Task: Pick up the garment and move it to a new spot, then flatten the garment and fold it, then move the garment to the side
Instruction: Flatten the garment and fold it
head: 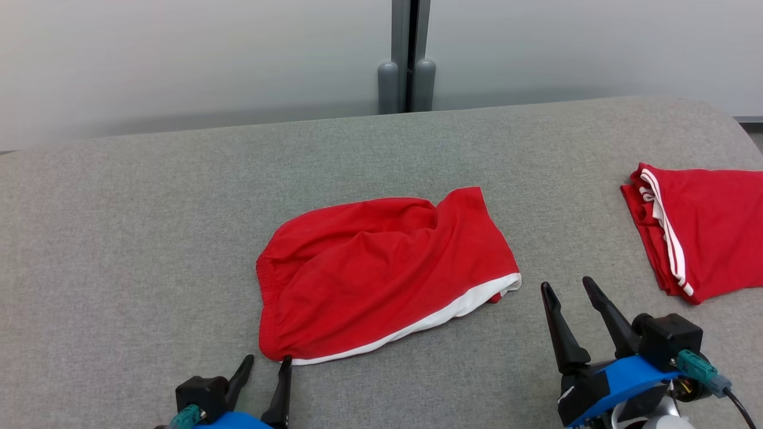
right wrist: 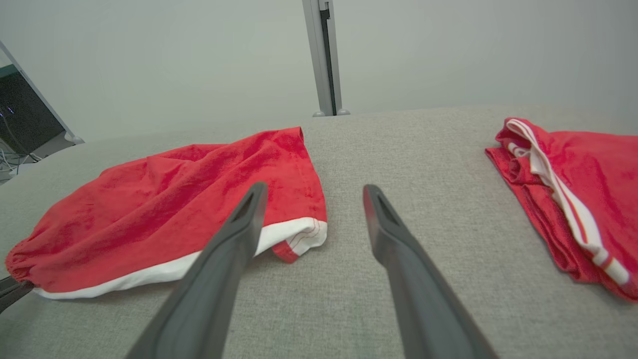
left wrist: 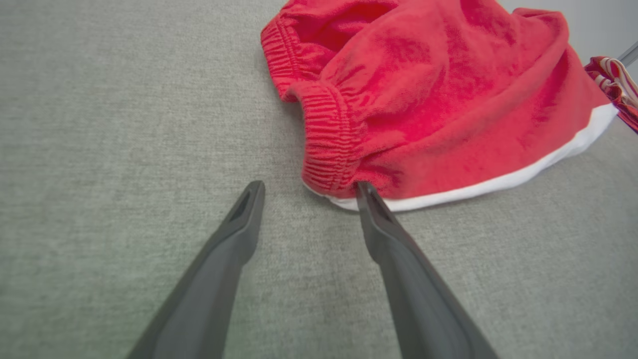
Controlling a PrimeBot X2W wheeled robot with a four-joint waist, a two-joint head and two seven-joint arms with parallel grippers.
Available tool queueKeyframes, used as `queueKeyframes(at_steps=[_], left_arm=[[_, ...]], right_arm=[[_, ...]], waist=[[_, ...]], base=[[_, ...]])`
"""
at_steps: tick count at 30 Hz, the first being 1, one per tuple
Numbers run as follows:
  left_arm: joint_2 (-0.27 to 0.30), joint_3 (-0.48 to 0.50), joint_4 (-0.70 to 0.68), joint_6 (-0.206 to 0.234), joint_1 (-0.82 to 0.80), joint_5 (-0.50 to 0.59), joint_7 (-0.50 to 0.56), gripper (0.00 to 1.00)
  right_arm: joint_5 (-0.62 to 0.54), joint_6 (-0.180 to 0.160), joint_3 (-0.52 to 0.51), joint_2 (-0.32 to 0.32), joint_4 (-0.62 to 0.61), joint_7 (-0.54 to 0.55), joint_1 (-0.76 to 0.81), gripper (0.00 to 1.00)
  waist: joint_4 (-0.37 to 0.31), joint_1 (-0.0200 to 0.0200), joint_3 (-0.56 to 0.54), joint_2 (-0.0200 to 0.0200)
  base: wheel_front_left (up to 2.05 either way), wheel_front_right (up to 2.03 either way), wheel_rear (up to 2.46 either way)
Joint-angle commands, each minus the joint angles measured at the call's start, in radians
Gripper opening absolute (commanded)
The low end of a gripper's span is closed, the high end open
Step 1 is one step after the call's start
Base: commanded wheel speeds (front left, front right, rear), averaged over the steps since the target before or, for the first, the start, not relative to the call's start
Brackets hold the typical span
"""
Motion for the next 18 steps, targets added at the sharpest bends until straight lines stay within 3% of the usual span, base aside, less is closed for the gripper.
queueKeyframes(at_steps=[1,5,6,7,8,18], left_arm=[[-0.008,-0.009,0.034,-0.005,-0.038,-0.007,-0.002,1.0],[-0.013,-0.016,0.07,-0.009,-0.069,-0.011,-0.006,1.0],[-0.013,-0.021,0.082,-0.011,-0.076,-0.011,-0.004,0.74],[-0.014,-0.022,0.089,-0.01,-0.083,-0.011,-0.012,0.32],[-0.015,-0.022,0.098,-0.01,-0.09,-0.013,-0.016,0.0],[-0.015,-0.028,0.142,-0.01,-0.136,-0.012,-0.05,0.0]], right_arm=[[0.002,0.001,0.007,0.0,0.01,-0.001,-0.014,1.0],[-0.002,0.001,0.011,0.0,0.028,0.004,-0.023,1.0],[-0.004,0.001,0.01,0.0,0.038,0.01,-0.024,1.0],[-0.004,0.001,0.009,0.0,0.05,0.02,-0.024,1.0],[-0.005,0.001,0.006,0.0,0.062,0.028,-0.027,1.0],[0.02,0.001,0.052,-0.001,0.259,0.088,-0.168,1.0]], waist=[[-0.004,-0.0001,0.004,0.0],[-0.01,-0.0001,0.01,0.0],[-0.012,-0.0001,0.011,0.0],[-0.014,-0.0001,0.013,0.0],[-0.016,-0.0001,0.015,0.0],[-0.014,-0.0001,0.049,0.0]], base=[[0.0,0.0,0.0],[0.0,0.0,0.0],[0.0,0.0,0.0],[0.0,0.0,0.0],[0.0,0.0,0.0],[0.0,0.0,0.0]])
